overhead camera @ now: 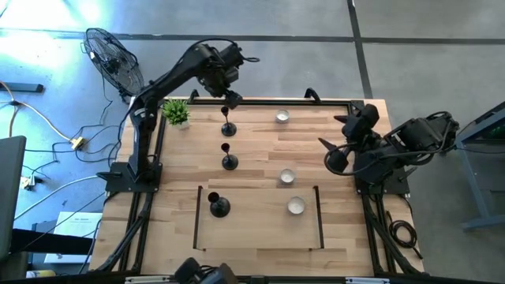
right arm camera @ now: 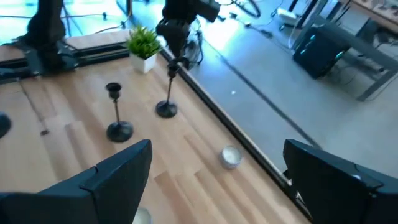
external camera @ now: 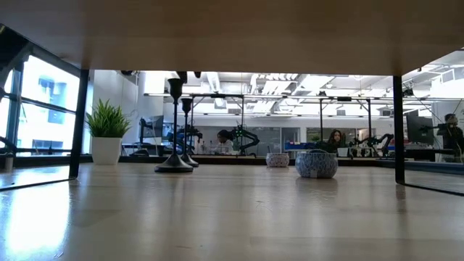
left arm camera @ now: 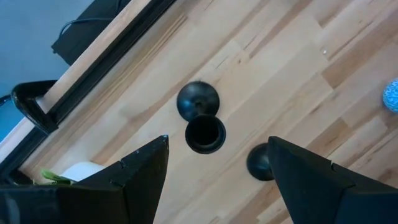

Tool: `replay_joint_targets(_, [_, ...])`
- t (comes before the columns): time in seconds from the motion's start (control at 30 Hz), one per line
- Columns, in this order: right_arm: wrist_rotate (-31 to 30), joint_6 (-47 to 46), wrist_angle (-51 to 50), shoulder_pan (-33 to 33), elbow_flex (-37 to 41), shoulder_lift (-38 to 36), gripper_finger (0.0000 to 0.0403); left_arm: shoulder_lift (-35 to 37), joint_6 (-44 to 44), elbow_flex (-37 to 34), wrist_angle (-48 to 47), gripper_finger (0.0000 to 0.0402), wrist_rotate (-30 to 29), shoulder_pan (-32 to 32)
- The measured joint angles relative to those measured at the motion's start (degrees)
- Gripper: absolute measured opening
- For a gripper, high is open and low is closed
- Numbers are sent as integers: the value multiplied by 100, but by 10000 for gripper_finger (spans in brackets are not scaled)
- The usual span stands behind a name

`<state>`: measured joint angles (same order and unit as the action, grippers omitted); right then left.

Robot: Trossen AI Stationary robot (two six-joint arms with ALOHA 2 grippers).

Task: Pick & Place candle stick holders
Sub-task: Put the top black candle holder on the shelf

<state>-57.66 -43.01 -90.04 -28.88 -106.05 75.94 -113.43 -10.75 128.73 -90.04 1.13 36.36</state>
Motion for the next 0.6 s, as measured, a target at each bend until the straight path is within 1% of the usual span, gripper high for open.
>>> replay_joint_targets(0.17, [-31, -32, 0, 0, 1, 0, 358, 0, 12, 0, 0, 269, -39, 0])
replay_joint_targets(0.3, [15, -43, 0, 0, 0, 0, 358, 0, 24, 0, 0, 269, -197, 0])
replay_joint_targets(0.6, [37, -43, 2, 0, -1, 2, 358, -330, 64, 0, 2, 269, -56, -11])
